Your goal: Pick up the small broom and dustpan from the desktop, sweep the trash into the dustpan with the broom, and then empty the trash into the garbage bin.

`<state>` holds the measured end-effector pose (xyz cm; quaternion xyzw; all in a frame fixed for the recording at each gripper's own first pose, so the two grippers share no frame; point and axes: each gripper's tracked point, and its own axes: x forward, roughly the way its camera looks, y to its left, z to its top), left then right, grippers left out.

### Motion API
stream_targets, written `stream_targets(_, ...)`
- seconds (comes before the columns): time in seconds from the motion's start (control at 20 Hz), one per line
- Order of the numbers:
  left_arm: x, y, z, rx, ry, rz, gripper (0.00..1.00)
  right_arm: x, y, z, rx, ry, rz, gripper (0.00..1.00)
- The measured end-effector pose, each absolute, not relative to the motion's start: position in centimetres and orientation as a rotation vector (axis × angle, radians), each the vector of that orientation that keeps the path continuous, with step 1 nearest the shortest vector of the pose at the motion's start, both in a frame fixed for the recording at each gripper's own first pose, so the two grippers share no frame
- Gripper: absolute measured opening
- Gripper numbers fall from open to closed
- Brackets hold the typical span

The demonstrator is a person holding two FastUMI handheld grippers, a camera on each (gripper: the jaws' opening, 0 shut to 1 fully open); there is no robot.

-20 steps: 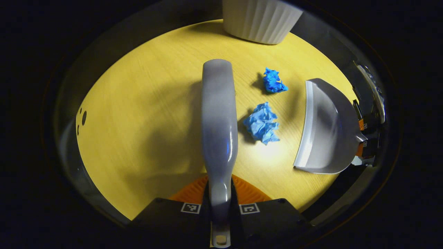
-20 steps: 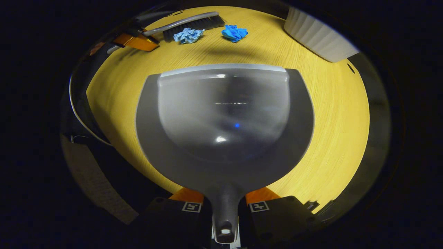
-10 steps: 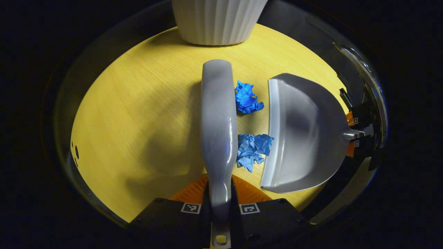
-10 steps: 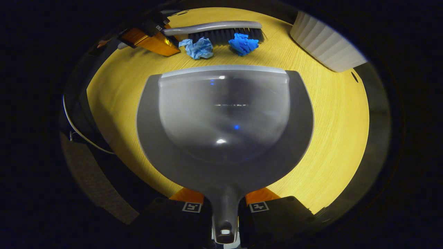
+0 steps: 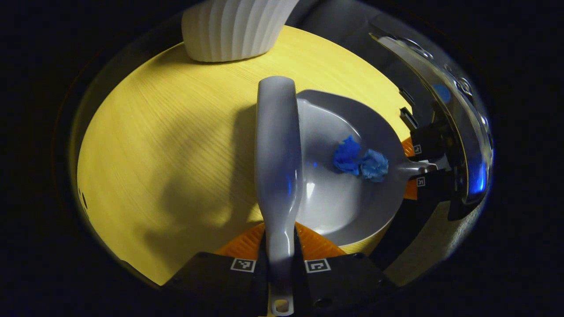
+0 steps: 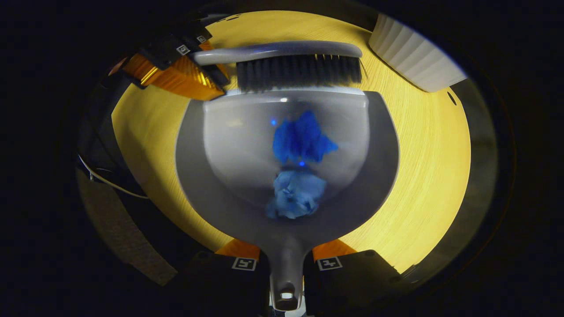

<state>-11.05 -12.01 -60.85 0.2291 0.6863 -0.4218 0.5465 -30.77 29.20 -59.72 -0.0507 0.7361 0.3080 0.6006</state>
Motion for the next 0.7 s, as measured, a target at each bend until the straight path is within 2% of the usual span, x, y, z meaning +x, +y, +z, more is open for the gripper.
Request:
stream_targets(0.1, -11.1, -12.0, -60.7, 0.535, 1.616, -0.993, 0.26, -30.8, 29.1, -59.8, -0.109, 1.697, 0.703, 0.34)
stream_targets(0.15, -10.9, -12.0, -60.6, 0.531, 1.604, -0.975, 0.29, -30.8, 29.2, -60.0, -0.099, 1.688, 0.693, 0.31)
stream_targets(0.25, -10.3, -11.8, -60.7, 0.509, 1.575, -0.92, 0.26, -30.5, 29.3, -59.9, -0.072, 1.672, 0.664, 0.35)
stream_targets(0.3, -9.9, -11.5, -60.8, 0.502, 1.563, -0.877, 0.29, -30.4, 29.4, -59.9, -0.066, 1.666, 0.653, 0.35)
stream_targets(0.35, -9.3, -10.7, -60.8, 0.507, 1.556, -0.823, 0.26, -30.2, 29.3, -59.8, -0.059, 1.663, 0.639, 0.35)
stream_targets(0.55, -7.8, -7.7, -61.3, 0.515, 1.566, -0.626, 0.26, -30.0, 29.4, -59.8, -0.033, 1.662, 0.584, 0.35)
stream_targets(0.7, -9.8, -6.7, -63.3, 0.543, 1.59, -0.512, 0.26, -30.1, 29.3, -59.9, -0.032, 1.662, 0.566, 0.35)
